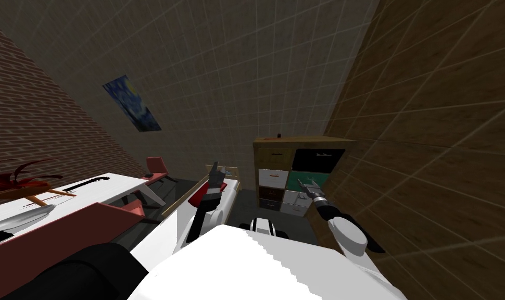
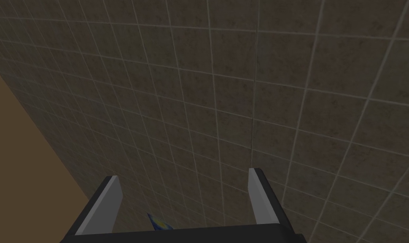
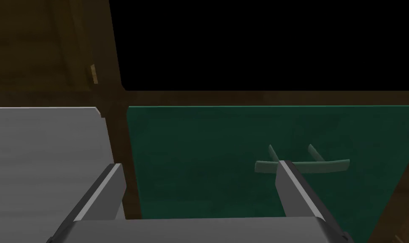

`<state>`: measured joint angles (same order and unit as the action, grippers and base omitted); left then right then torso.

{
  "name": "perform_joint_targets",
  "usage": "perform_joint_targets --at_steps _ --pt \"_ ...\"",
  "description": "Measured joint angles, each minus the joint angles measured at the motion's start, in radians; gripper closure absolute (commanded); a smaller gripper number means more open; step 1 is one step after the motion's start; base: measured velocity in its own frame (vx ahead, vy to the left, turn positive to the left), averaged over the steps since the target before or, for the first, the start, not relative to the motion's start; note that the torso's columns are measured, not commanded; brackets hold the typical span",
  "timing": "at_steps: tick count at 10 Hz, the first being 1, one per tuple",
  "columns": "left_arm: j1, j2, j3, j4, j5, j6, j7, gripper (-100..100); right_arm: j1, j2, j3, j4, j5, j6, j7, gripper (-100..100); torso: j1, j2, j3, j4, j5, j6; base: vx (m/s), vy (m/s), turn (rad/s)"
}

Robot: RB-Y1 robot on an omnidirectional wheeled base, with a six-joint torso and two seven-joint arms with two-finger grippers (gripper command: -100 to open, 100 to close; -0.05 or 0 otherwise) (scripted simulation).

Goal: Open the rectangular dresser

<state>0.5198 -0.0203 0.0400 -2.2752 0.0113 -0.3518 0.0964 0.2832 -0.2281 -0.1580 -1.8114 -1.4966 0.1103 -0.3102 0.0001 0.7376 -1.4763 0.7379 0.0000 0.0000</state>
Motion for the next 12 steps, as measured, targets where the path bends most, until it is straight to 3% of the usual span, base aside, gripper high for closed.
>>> perform_joint_targets --at_steps 4,7,12 --pt "0.000 0.000 0.000 0.000 0.000 0.000 0.000 0 -0.018 0.015 -0.020 0.056 -0.141 0.089 -0.012 -100 0.000 0.001 0.001 0.000 0.000 0.000 0.042 0.017 0.000" --pt "0.000 0.000 0.000 0.000 0.000 0.000 0.000 0 -0.015 -0.001 -0.002 0.070 -0.186 0.113 -0.074 -100 0.000 0.000 0.000 0.000 0.000 0.000 0.030 0.014 -0.002" --pt "0.000 0.000 0.000 0.000 0.000 0.000 0.000 0 -0.029 0.009 -0.015 0.125 -0.323 0.188 -0.076 -100 0.000 0.001 0.001 0.000 0.000 0.000 0.028 0.015 -0.004"
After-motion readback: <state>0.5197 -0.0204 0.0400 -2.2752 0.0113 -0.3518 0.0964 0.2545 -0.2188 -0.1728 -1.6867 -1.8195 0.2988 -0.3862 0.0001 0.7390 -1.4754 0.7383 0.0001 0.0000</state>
